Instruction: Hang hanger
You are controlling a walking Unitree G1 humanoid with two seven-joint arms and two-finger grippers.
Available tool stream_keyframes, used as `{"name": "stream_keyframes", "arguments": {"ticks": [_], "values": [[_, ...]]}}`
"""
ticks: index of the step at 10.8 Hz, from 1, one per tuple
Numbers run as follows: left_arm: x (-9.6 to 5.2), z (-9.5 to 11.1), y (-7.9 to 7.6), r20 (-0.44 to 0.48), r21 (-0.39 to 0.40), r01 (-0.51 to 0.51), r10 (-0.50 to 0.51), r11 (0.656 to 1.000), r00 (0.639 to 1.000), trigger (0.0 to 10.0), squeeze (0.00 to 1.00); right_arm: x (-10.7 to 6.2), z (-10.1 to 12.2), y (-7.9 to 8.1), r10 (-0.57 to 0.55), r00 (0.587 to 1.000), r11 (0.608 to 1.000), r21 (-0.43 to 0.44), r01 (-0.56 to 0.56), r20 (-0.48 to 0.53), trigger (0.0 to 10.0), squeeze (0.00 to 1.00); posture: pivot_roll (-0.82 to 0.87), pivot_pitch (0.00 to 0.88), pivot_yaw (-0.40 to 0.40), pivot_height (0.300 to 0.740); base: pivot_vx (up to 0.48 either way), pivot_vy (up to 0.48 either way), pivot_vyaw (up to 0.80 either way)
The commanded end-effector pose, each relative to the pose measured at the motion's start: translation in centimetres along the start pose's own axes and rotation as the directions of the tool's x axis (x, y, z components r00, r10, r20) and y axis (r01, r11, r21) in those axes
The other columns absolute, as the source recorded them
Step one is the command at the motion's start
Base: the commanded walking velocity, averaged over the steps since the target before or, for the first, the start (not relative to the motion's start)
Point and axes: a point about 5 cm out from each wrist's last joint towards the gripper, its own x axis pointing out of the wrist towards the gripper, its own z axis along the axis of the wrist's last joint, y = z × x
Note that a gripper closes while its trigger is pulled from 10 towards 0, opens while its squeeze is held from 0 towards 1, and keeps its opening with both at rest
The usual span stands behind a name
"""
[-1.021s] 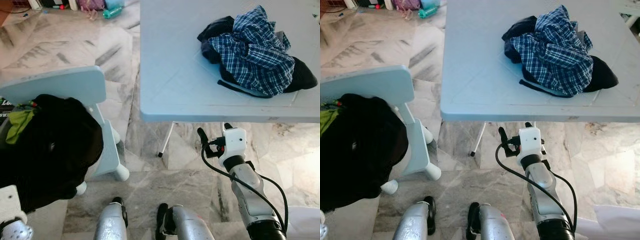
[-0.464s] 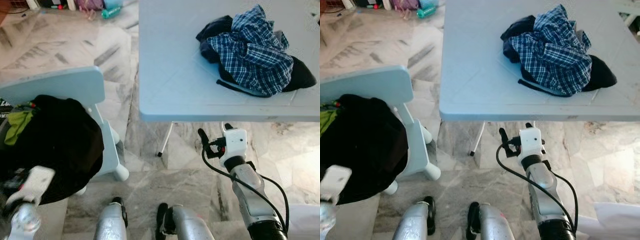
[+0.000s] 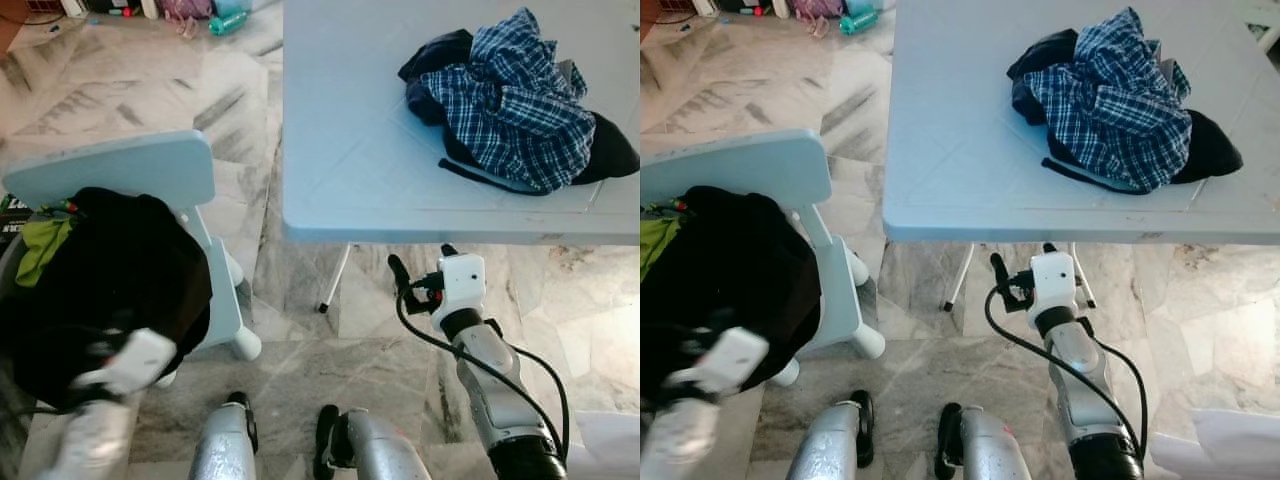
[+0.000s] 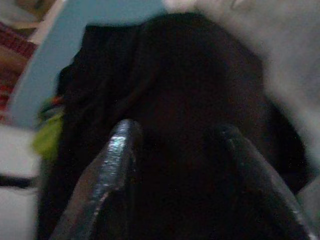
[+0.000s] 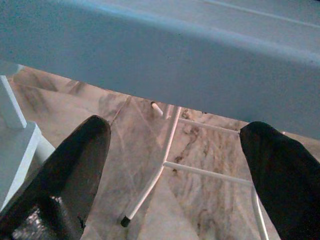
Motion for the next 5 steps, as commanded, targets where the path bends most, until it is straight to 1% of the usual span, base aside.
{"name": "stream_keyframes", "arguments": {"ticks": [1,2,3,4,5], "values": [[-0.3,0.5,-0.3,0.031,-0.061,0.015,-0.013,0.998,0.999,10.0,1.00,-0.5,-0.5,-0.3,-0.006,1.000,1.000,0.000,0.006,-0.016,10.0,0.00,0.06,0.244,-0.077,0.740,0.000,0.000,0.00],[0.1,1.7,-0.3,0.096,-0.097,0.013,-0.003,0.995,0.995,10.0,1.00,-0.5,-0.6,-0.3,-0.006,1.000,1.000,0.002,0.006,-0.017,10.0,0.00,0.06,0.242,-0.077,0.740,0.000,0.000,0.00],[0.4,2.7,-0.7,0.140,-0.125,0.024,-0.006,0.992,0.990,10.0,1.00,-0.4,-0.6,-0.2,-0.005,1.000,1.000,0.005,0.005,-0.017,10.0,0.00,0.06,0.235,-0.077,0.740,0.000,0.000,0.00],[0.6,3.8,-1.4,0.175,-0.161,0.051,-0.023,0.986,0.984,10.0,0.00,-0.1,-0.4,-0.2,-0.015,1.000,1.000,0.001,0.015,-0.012,10.0,0.00,0.06,0.224,-0.078,0.740,0.000,0.000,0.00],[0.8,4.5,-2.0,0.187,-0.191,0.080,-0.044,0.978,0.981,10.0,0.00,0.0,-0.5,-0.4,-0.037,0.999,0.999,-0.016,0.036,-0.015,10.0,0.00,0.06,0.214,-0.082,0.740,0.000,0.000,0.00]]}}
